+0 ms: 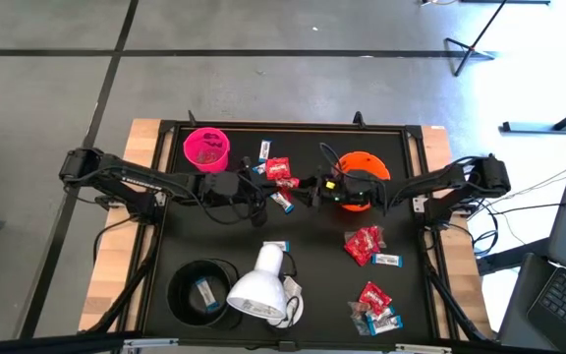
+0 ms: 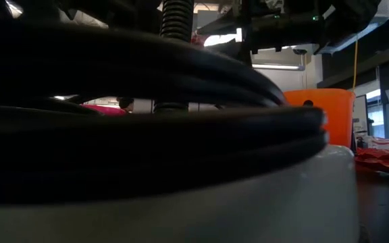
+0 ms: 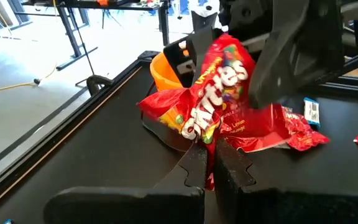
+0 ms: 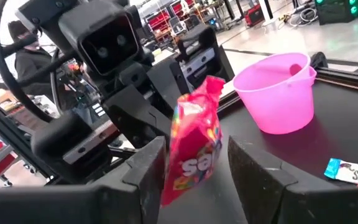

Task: Sort candy
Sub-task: Put the red candy into the orange bucket

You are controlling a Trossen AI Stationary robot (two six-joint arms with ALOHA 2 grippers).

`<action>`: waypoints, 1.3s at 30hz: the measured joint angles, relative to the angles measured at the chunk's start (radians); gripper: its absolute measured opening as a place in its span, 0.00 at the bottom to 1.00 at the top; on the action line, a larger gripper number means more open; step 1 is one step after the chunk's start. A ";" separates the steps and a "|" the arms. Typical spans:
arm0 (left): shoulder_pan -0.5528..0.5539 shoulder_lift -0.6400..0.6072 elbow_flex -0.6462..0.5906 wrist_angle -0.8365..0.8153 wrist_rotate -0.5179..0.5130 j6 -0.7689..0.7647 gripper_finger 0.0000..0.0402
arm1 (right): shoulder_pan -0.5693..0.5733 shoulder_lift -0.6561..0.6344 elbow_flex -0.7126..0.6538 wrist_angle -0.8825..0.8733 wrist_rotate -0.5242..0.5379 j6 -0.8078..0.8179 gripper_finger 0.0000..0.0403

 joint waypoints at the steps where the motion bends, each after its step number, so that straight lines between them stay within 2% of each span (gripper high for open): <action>1: 0.000 0.000 0.000 0.001 0.000 0.000 0.00 | 0.000 0.005 0.004 -0.003 0.000 0.000 0.42; 6: -0.003 0.000 0.000 0.000 0.006 0.000 0.00 | 0.000 0.011 0.013 -0.008 0.000 -0.002 0.38; 16: -0.005 0.000 0.000 -0.002 0.005 0.002 0.00 | 0.000 0.011 0.013 -0.010 0.002 -0.028 0.04; 20: -0.006 0.000 0.000 -0.005 0.006 0.049 0.03 | 0.000 0.011 0.013 -0.009 0.001 -0.027 0.07; 24: -0.006 0.000 0.000 -0.015 0.007 0.052 0.13 | 0.000 0.010 0.013 -0.008 0.008 -0.025 0.12; 31: -0.007 0.000 0.000 -0.025 -0.010 0.053 0.30 | 0.000 0.008 0.013 -0.007 0.010 -0.042 0.04; 35: -0.007 -0.001 0.000 -0.025 -0.019 0.053 0.34 | 0.000 -0.020 0.013 -0.012 0.010 -0.050 0.03; 39: -0.011 -0.018 0.000 -0.058 -0.031 0.054 0.34 | 0.000 -0.084 0.013 -0.046 0.011 -0.062 0.08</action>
